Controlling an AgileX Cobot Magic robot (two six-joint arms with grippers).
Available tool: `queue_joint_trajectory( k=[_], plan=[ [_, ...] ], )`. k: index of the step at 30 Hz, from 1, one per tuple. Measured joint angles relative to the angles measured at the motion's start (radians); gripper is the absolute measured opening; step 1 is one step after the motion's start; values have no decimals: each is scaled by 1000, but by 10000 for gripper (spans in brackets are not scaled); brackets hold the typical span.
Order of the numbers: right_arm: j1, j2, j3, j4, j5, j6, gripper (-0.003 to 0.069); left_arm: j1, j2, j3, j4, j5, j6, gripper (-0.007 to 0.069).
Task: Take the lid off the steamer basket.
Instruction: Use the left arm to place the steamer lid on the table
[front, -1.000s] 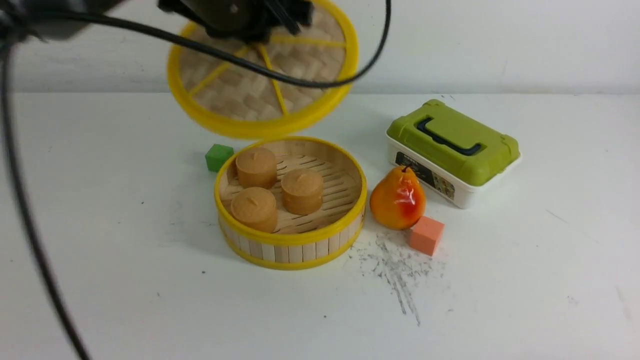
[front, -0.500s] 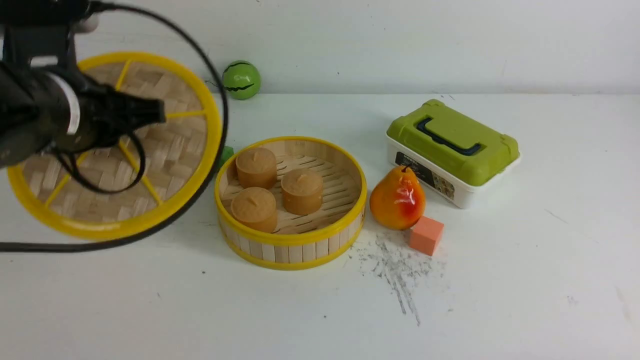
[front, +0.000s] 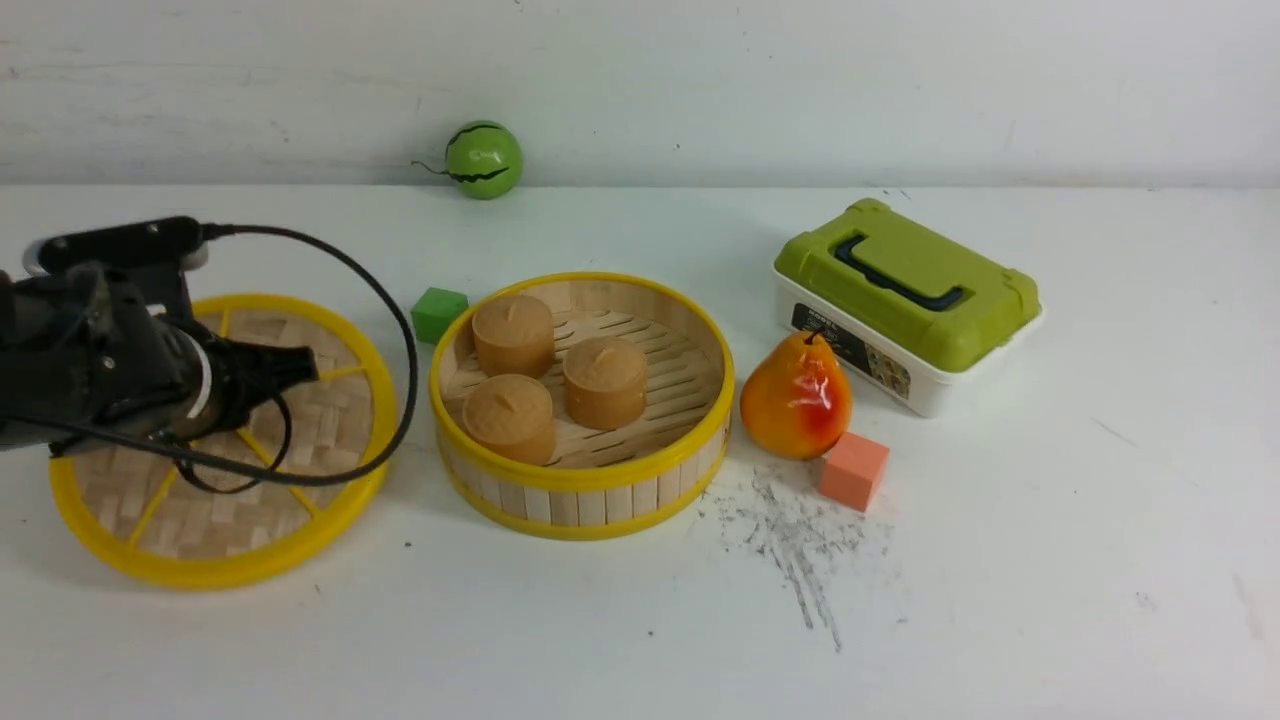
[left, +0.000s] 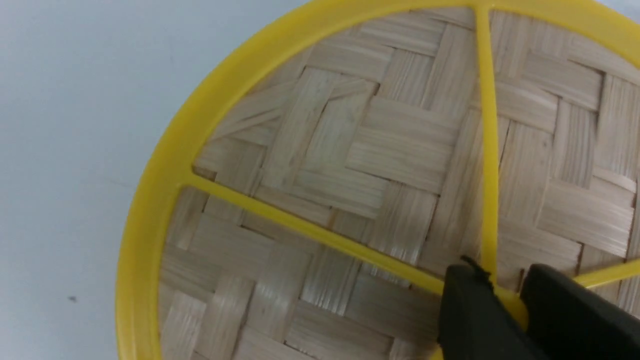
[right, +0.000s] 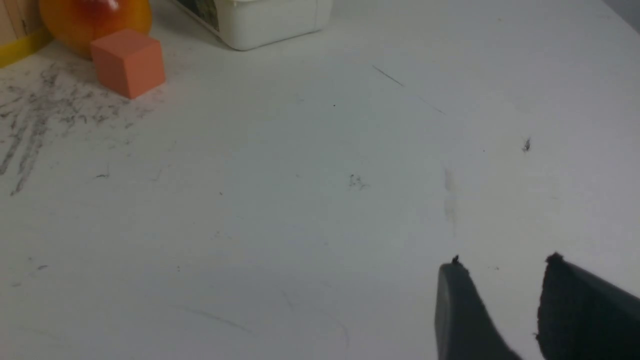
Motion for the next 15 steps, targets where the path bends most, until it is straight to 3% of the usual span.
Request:
queue_joint_trajectory(
  k=[4, 10, 13, 15],
  plan=[
    [0, 0, 0, 0, 0, 0, 239, 0, 19, 0, 4, -31, -6, 129],
    [0, 0, 0, 0, 0, 0, 239, 0, -82, 0, -20, 25, -1, 264],
    [0, 0, 0, 0, 0, 0, 239, 0, -179, 0, -49, 38, 29, 258],
    [0, 0, 0, 0, 0, 0, 239, 0, -291, 0, -119, 39, 86, 202]
  ],
)
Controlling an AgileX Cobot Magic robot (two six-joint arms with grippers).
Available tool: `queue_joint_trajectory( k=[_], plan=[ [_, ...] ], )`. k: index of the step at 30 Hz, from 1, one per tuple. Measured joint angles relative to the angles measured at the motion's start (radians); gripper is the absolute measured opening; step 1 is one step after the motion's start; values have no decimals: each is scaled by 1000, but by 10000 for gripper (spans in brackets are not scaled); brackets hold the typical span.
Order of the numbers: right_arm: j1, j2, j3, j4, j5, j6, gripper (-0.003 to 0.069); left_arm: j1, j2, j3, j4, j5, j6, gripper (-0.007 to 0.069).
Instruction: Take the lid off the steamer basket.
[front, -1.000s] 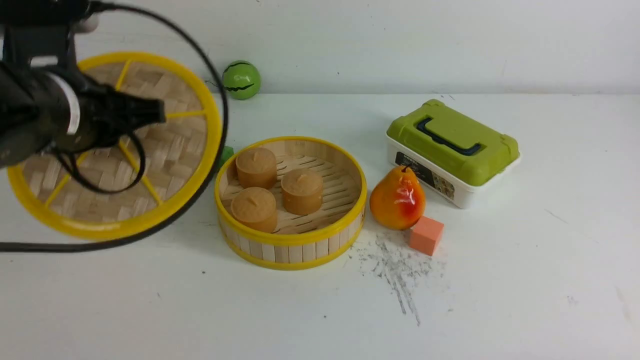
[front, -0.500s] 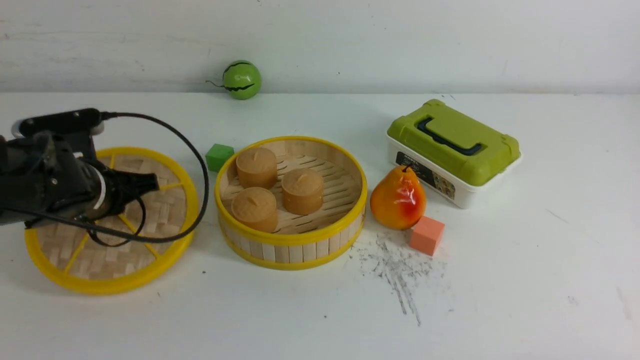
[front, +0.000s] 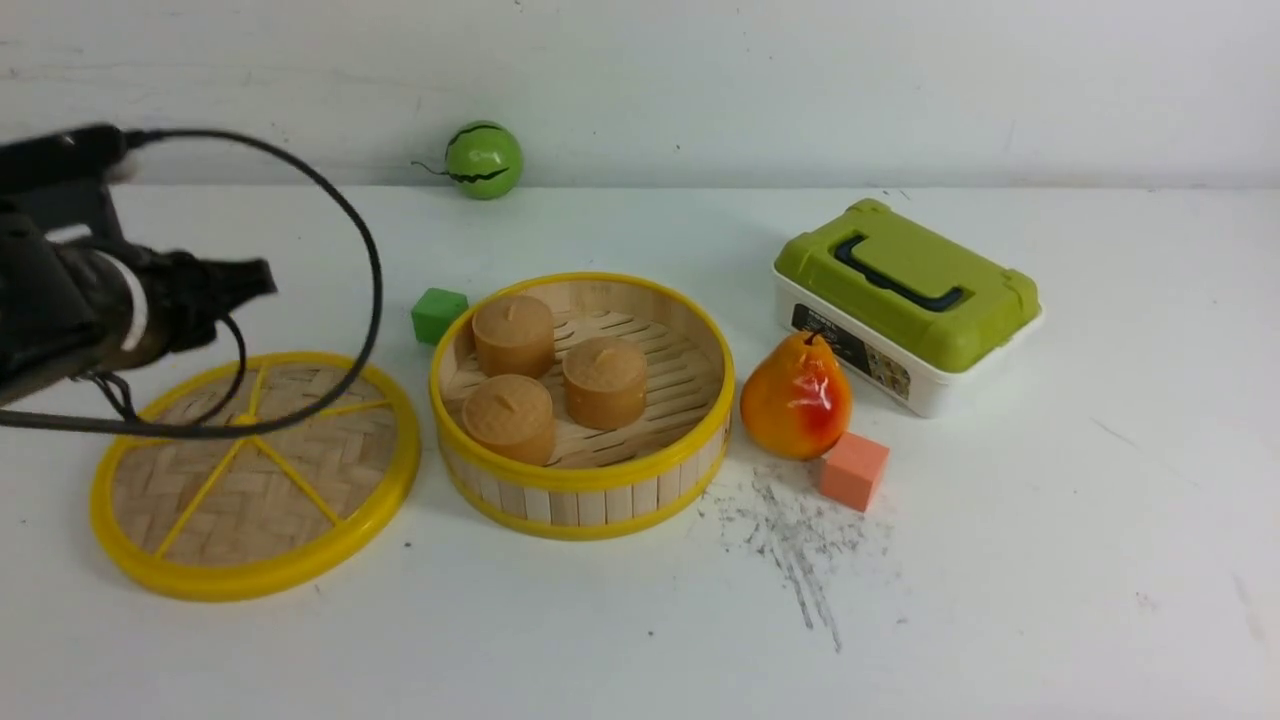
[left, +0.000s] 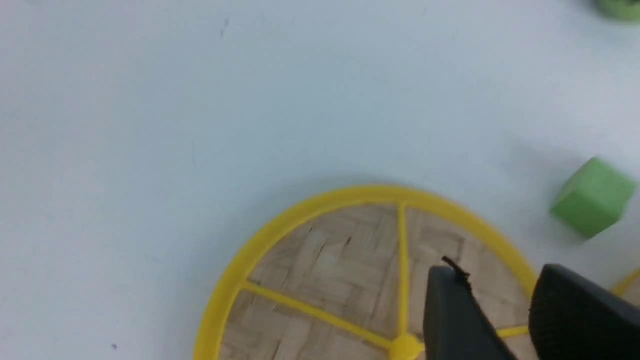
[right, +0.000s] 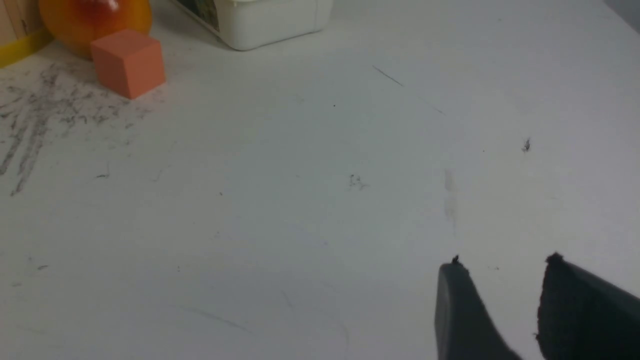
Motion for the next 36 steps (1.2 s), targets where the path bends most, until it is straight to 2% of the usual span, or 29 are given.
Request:
queue_joint_trajectory(
  k=[1, 4, 5, 6, 8, 9, 10, 11, 13, 14, 15, 16, 18, 21, 23, 26, 28, 32, 36],
  plan=[
    [0, 0, 0, 0, 0, 0, 239, 0, -10, 0, -8, 0, 0, 202],
    [0, 0, 0, 0, 0, 0, 239, 0, -197, 0, -181, -14, 143, 59],
    [0, 0, 0, 0, 0, 0, 239, 0, -220, 0, -207, -15, 153, 50],
    [0, 0, 0, 0, 0, 0, 239, 0, -297, 0, -300, -24, 228, -4],
    [0, 0, 0, 0, 0, 0, 239, 0, -392, 0, -428, -23, 351, -13],
    [0, 0, 0, 0, 0, 0, 239, 0, -451, 0, -520, -9, 451, -13],
    [0, 0, 0, 0, 0, 0, 239, 0, -460, 0, -535, -5, 486, -13],
    [0, 0, 0, 0, 0, 0, 239, 0, -539, 0, -676, 52, 639, -13],
    [0, 0, 0, 0, 0, 0, 239, 0, -585, 0, -772, 98, 763, -13],
    [0, 0, 0, 0, 0, 0, 239, 0, -631, 0, -880, 175, 910, -13],
    [0, 0, 0, 0, 0, 0, 239, 0, -654, 0, -939, 234, 991, -13],
    [0, 0, 0, 0, 0, 0, 239, 0, -690, 2, -1039, 311, 1145, -13],
    [0, 0, 0, 0, 0, 0, 239, 0, -734, 21, -1173, 385, 1320, -13],
    [0, 0, 0, 0, 0, 0, 239, 0, -787, 58, -1299, 406, 1465, -13],
    [0, 0, 0, 0, 0, 0, 239, 0, -880, 143, -1440, 375, 1657, -13],
    [0, 0, 0, 0, 0, 0, 239, 0, -953, 212, -1498, 314, 1749, -13],
    [0, 0, 0, 0, 0, 0, 239, 0, -1032, 301, -1513, 213, 1811, -13],
    [0, 0, 0, 0, 0, 0, 239, 0, -1089, 410, -1514, 89, 1831, -13],
    [0, 0, 0, 0, 0, 0, 239, 0, -1095, 463, -1516, 66, 1832, -13]
  ],
)
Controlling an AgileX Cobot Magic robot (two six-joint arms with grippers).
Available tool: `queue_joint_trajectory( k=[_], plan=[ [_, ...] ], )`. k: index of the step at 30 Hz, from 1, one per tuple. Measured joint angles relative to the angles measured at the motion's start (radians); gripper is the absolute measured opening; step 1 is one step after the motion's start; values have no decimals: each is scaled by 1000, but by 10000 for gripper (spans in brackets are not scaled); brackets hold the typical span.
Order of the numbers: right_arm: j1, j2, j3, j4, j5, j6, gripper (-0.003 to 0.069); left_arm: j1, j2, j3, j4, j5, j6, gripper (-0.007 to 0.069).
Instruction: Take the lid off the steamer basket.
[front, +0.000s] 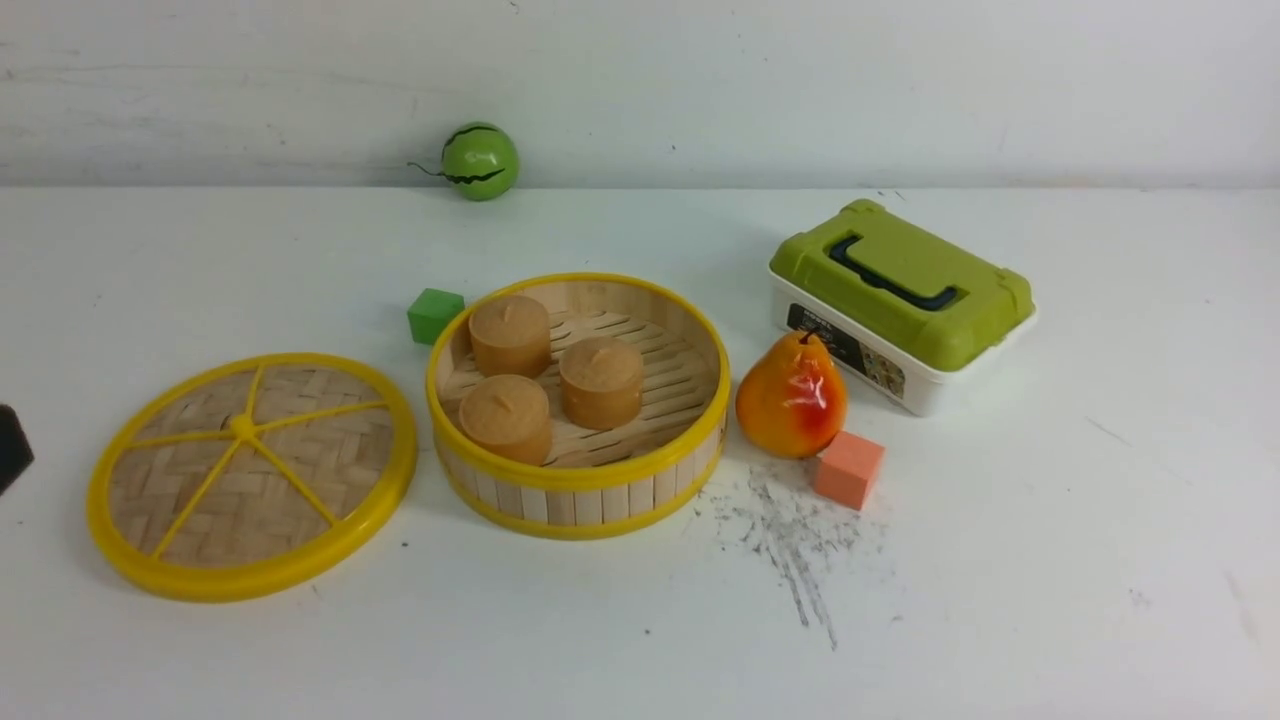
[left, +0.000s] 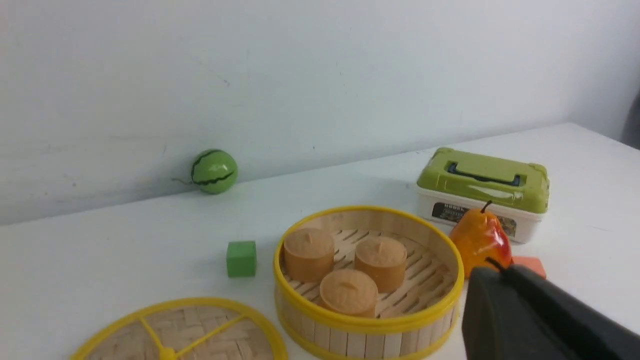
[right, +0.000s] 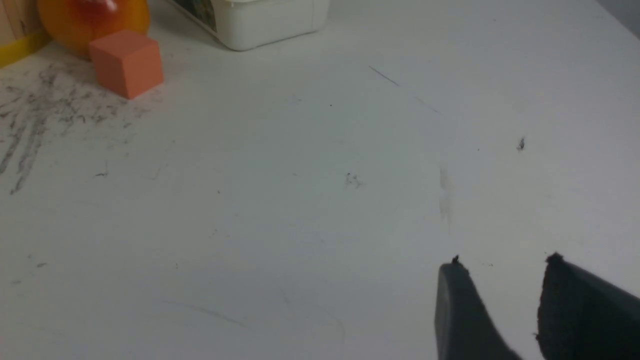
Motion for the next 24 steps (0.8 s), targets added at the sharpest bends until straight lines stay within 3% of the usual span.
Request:
queue_joint_trajectory(
  k=[11, 18, 20, 24],
  plan=[
    [0, 0, 0, 0, 0, 0, 239, 0, 4, 91, -1, 4, 1, -13],
    [0, 0, 0, 0, 0, 0, 239, 21, -257, 281, 145, -151, 0, -13],
    [0, 0, 0, 0, 0, 0, 239, 21, -308, 336, 183, -181, -25, -13],
    [0, 0, 0, 0, 0, 0, 239, 21, -352, 509, 342, -276, -287, -13]
  ],
)
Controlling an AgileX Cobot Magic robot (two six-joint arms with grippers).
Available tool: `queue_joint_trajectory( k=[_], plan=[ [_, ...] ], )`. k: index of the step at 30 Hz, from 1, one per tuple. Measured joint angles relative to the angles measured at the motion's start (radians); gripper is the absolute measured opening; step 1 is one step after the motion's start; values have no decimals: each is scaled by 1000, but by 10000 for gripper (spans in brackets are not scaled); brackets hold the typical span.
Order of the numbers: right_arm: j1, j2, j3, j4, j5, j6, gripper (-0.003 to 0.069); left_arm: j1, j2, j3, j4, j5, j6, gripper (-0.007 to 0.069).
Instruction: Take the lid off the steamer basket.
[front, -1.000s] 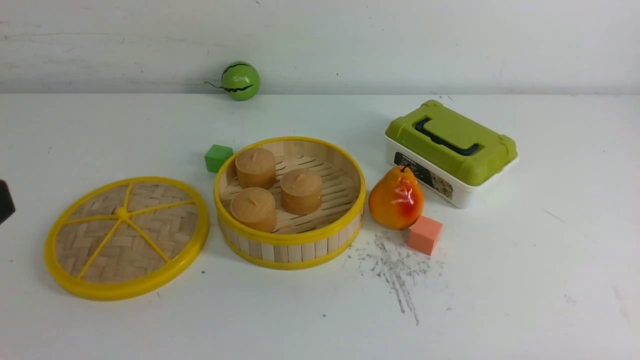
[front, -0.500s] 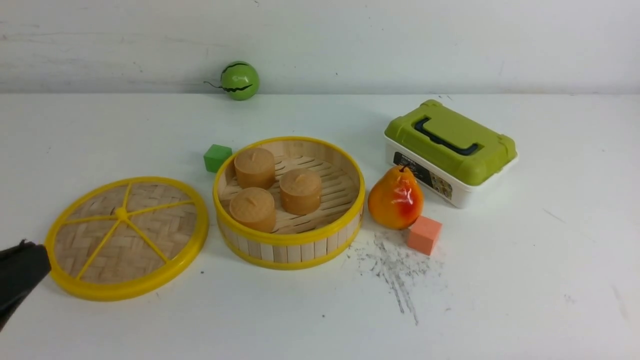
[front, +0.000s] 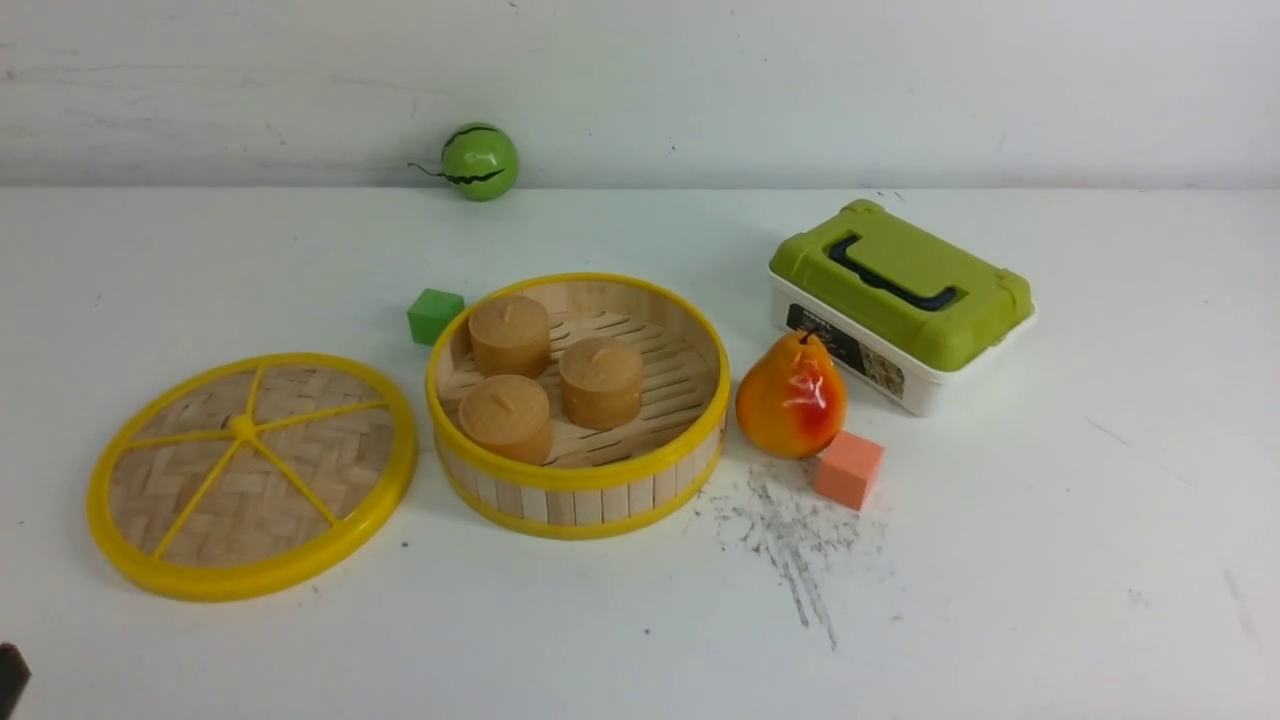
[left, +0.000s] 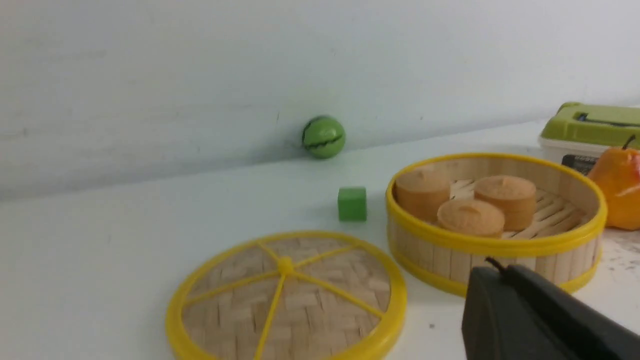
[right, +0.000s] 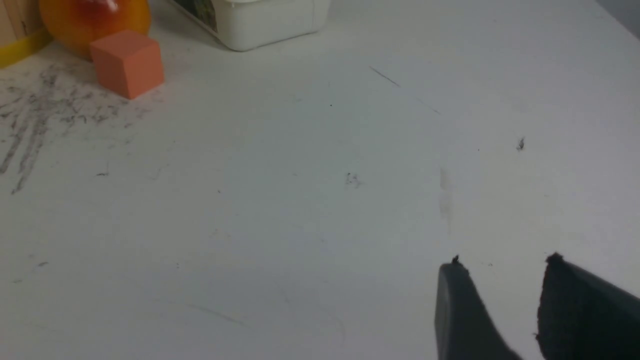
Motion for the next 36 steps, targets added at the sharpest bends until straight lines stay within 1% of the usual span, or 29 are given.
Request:
queue_joint_trajectory(
  k=[2, 4, 7, 8, 11, 36],
  plan=[
    [0, 0, 0, 0, 0, 0, 239, 0, 0, 36, 92, -4, -161, -13],
    [0, 0, 0, 0, 0, 0, 239, 0, 0, 42, 195, 44, -298, -13],
    [0, 0, 0, 0, 0, 0, 239, 0, 0, 42, 267, 157, -425, -13],
    [0, 0, 0, 0, 0, 0, 239, 0, 0, 42, 274, 196, -447, -13],
    [0, 0, 0, 0, 0, 0, 239, 0, 0, 45, 286, 261, -474, -13],
    [0, 0, 0, 0, 0, 0, 239, 0, 0, 45, 292, 270, -486, -13]
  ],
)
